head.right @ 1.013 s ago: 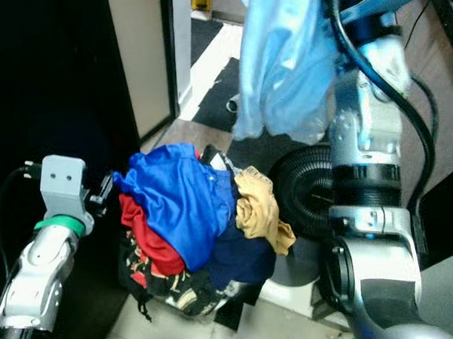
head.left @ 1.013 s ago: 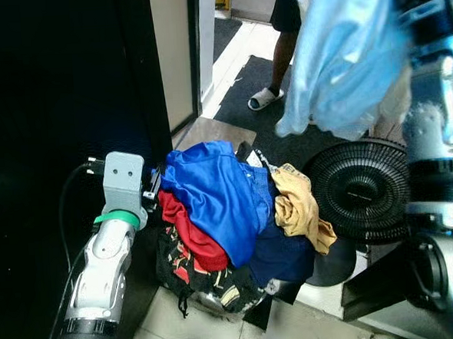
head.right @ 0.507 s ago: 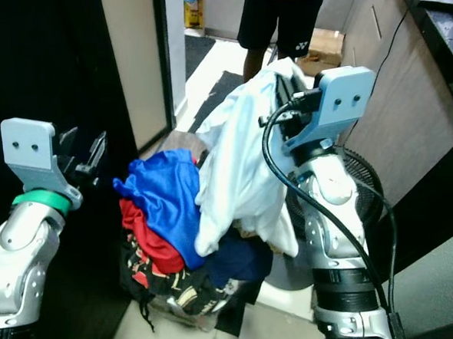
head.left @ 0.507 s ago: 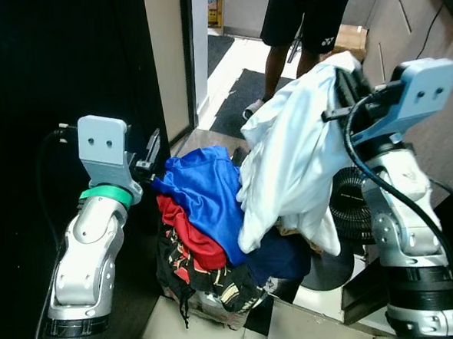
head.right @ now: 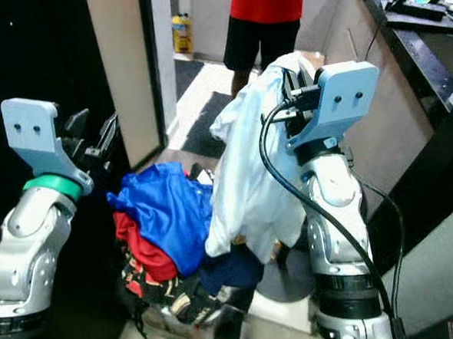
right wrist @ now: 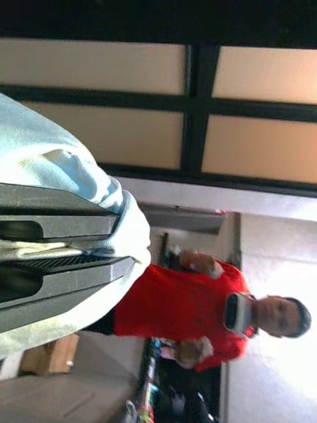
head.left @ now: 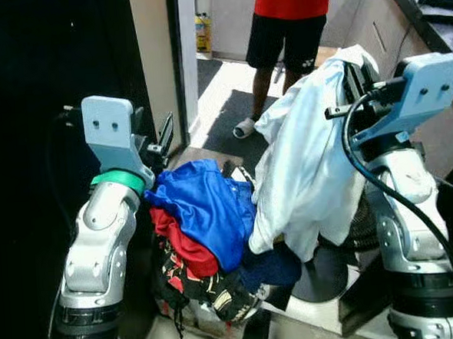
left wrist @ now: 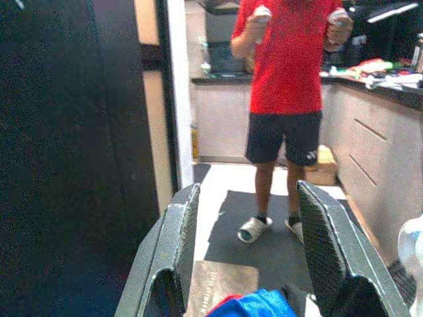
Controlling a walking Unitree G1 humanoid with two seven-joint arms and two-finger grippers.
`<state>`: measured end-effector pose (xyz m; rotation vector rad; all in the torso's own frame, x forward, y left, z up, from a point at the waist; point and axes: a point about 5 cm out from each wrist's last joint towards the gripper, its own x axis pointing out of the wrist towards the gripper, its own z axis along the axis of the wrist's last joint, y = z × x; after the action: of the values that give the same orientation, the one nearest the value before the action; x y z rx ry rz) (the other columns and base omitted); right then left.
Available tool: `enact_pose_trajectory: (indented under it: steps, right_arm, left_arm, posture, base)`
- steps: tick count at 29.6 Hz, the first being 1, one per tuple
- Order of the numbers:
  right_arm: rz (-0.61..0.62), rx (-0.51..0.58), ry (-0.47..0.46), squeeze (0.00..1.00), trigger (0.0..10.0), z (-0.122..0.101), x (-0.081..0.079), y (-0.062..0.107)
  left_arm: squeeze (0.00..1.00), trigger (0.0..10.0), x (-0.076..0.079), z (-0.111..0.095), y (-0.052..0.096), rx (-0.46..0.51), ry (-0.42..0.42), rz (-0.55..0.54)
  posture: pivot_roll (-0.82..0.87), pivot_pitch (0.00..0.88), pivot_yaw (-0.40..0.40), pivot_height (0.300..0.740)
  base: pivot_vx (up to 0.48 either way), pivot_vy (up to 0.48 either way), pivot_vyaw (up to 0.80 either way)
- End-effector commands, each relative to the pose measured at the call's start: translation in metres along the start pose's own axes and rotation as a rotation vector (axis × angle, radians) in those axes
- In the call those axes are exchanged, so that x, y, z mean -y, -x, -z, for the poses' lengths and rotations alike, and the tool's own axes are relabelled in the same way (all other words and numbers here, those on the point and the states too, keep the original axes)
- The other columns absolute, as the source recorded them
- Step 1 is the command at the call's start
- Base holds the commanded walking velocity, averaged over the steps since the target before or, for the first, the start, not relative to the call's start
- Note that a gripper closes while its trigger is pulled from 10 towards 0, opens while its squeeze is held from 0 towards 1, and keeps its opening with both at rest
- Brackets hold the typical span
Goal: Clothes washing
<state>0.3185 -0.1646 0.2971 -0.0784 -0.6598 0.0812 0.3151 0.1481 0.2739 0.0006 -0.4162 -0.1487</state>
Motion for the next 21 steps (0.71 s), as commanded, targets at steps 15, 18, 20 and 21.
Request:
enact_pose_trajectory:
  steps: [15, 18, 20, 21]
  right_arm:
    - [0.054, 0.01, -0.019, 0.0, 10.0, -0.0065, 0.0067, -0.0002]
    - [0.058, 0.01, -0.025, 0.0, 10.0, -0.0064, 0.0066, -0.0005]
    - [0.059, 0.011, -0.028, 0.0, 10.0, -0.0065, 0.0065, -0.0009]
    - [0.059, 0.011, -0.028, 0.0, 10.0, -0.0065, 0.0065, -0.0009]
  left_arm:
    - [0.0, 10.0, 0.0009, -0.0117, -0.0056, 0.02, 0.01, 0.013]
    - [0.0, 10.0, 0.0003, -0.0122, -0.0056, 0.019, 0.008, 0.012]
    - [0.0, 10.0, -0.0001, -0.0125, -0.0058, 0.019, 0.007, 0.012]
    - [0.0, 10.0, -0.0001, -0.0125, -0.0058, 0.019, 0.007, 0.012]
  posture:
    - [0.04, 0.0, 0.022, 0.74]
    - [0.04, 0.0, 0.023, 0.74]
    - [0.04, 0.0, 0.025, 0.74]
    - [0.04, 0.0, 0.025, 0.74]
  base:
    - [0.0, 0.0, -0.52]
    - [0.0, 0.0, -0.8]
    - [0.0, 0.0, -0.8]
    - [0.0, 0.0, -0.8]
